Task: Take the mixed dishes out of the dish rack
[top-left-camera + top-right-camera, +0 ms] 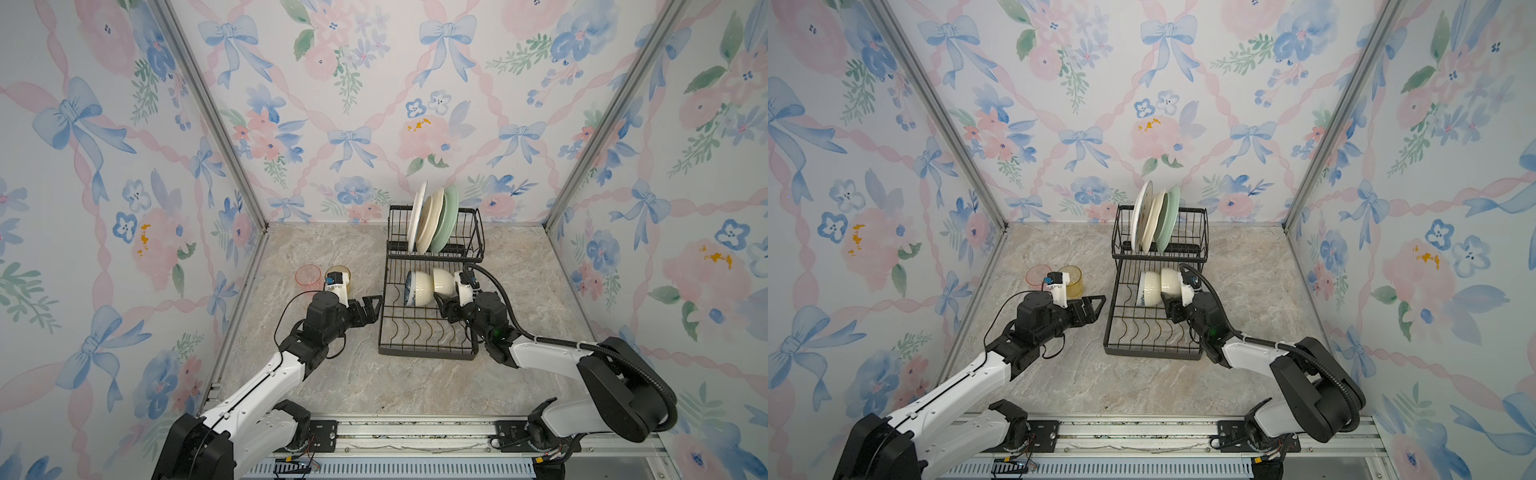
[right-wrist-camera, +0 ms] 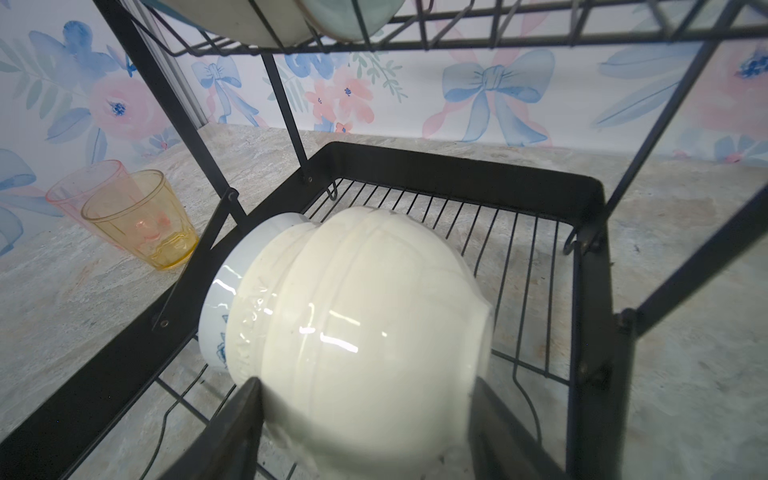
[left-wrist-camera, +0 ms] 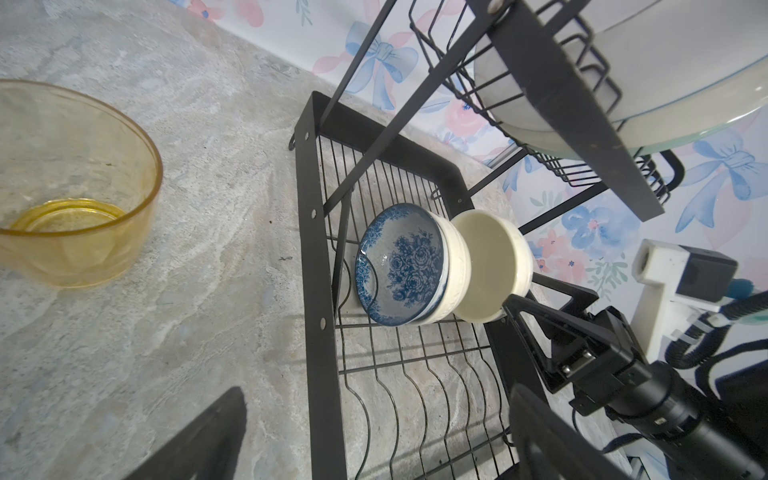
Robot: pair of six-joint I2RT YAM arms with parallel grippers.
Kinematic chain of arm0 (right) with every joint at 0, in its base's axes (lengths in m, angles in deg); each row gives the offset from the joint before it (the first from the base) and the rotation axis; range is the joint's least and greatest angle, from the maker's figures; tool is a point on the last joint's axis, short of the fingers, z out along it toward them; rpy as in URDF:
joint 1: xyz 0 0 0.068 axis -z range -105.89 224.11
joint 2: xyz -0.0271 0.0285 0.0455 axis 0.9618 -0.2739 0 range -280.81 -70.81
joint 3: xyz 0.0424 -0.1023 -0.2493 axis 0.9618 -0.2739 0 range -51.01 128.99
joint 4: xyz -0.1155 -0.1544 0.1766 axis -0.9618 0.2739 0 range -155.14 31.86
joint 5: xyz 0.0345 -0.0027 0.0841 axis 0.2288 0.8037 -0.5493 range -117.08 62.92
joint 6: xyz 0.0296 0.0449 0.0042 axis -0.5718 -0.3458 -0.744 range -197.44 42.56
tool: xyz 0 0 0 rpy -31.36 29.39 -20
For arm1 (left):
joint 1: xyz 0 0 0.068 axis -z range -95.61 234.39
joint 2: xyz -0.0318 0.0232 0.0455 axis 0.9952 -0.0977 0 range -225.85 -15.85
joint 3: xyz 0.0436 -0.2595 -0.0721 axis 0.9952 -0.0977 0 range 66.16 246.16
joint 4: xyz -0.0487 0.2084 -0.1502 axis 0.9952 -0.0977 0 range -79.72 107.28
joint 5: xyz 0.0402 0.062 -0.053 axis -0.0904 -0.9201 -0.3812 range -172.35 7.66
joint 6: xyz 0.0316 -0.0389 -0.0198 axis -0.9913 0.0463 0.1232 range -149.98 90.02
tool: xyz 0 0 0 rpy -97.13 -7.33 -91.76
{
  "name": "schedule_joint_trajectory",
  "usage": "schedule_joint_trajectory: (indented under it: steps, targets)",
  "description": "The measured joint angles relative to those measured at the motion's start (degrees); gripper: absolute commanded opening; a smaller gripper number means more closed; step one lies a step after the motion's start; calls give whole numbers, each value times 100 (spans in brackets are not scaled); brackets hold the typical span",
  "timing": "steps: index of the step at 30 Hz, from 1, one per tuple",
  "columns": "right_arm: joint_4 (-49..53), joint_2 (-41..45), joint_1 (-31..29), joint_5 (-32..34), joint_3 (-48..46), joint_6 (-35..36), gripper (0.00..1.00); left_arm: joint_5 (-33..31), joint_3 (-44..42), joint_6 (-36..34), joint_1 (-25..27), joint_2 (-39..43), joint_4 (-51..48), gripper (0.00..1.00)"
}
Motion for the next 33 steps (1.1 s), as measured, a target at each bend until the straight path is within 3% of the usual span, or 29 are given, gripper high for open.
schedule_joint_trajectory:
  steps: [17, 33]
  targets:
    - [1051, 1521, -511, 376, -323, -428, 52, -22, 61, 42, 278, -116, 42, 98]
    - [1445, 2361, -673, 472, -557, -1119, 51, 9, 1005, 90, 881, -1314, 39, 98]
